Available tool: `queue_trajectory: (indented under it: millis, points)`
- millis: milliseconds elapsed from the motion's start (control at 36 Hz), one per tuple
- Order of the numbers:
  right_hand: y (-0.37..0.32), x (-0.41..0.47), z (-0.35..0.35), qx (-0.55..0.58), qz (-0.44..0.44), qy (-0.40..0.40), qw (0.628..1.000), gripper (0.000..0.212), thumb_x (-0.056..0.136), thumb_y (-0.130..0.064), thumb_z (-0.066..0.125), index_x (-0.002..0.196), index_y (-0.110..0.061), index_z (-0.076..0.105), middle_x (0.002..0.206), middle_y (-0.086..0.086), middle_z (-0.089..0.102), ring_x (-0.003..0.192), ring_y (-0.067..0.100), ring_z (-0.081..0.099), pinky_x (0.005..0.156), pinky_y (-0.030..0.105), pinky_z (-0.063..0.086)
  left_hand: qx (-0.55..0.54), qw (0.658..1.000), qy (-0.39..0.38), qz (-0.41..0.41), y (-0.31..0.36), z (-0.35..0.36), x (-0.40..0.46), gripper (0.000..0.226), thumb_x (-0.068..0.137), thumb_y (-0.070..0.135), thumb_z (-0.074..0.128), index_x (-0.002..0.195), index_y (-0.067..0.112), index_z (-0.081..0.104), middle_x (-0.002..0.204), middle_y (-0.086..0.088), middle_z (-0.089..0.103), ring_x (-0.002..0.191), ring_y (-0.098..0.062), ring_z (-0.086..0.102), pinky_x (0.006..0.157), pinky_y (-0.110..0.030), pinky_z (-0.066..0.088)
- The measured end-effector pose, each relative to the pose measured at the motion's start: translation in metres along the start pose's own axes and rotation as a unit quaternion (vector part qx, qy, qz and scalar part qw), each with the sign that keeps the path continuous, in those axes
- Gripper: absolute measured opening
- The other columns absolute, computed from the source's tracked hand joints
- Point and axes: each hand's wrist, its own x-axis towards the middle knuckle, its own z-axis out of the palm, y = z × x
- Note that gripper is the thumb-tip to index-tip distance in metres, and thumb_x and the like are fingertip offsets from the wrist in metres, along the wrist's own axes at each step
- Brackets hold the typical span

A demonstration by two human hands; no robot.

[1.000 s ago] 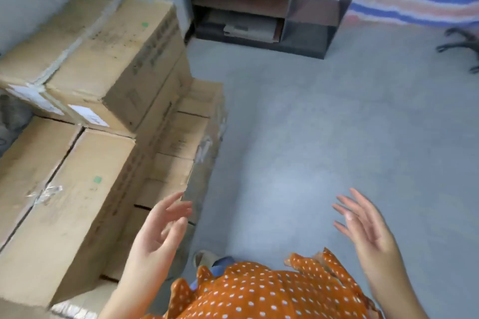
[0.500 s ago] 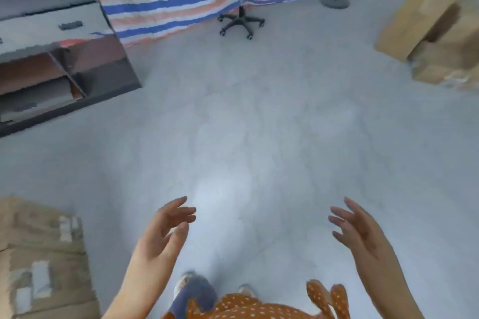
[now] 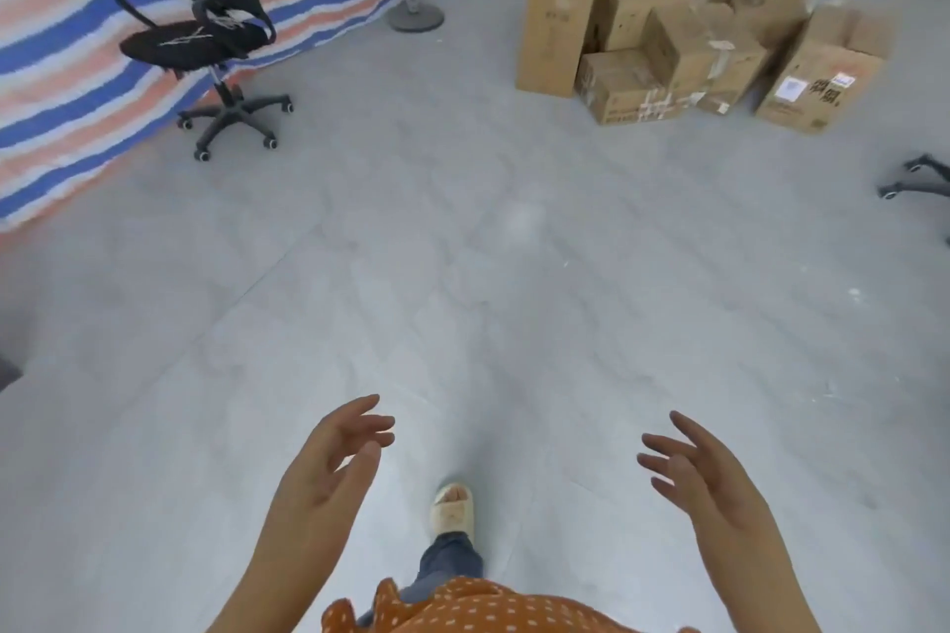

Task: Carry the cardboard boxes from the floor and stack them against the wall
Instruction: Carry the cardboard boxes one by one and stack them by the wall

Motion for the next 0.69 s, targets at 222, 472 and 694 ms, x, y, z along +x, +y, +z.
queue_trajectory:
  millis: [222,472,694]
  points:
    - [-0.049,0.115,0.021,0.004,-0.002,0.066,0.998,0.037,0.097,-0.006,0.045,0.118,-0.035,0.056,0.106,-0.012,0.070,0.096,0.008,0.068,0.088,0.027,0.051,0.011,0.997,-0.074,0.023,0.061,0.025,0.150,0.031,0.082,0.026,0.054,0.111,0.031,0.061,0.104,0.012,0.069,0.099,-0.005,0.064,0.092,-0.031,0.047]
    - [-0.052,0.216,0.000,0.037,0.063,0.145,0.987,0.036,0.097,-0.001,0.043,0.112,-0.031,0.057,0.101,0.004,0.072,0.089,0.012,0.070,0.081,0.024,0.055,0.044,0.989,-0.143,-0.007,0.095,0.100,0.270,0.031,0.078,0.028,0.051,0.100,0.048,0.062,0.103,0.012,0.069,0.099,-0.005,0.065,0.094,-0.034,0.047]
    - [-0.072,0.369,-0.061,0.030,0.041,0.150,0.987,0.032,0.098,-0.006,0.044,0.114,-0.032,0.056,0.102,0.002,0.071,0.091,0.013,0.070,0.083,0.025,0.055,0.024,0.990,-0.138,0.010,0.140,0.217,0.385,0.030,0.077,0.031,0.051,0.099,0.047,0.063,0.102,0.010,0.069,0.098,-0.007,0.065,0.098,-0.042,0.046]
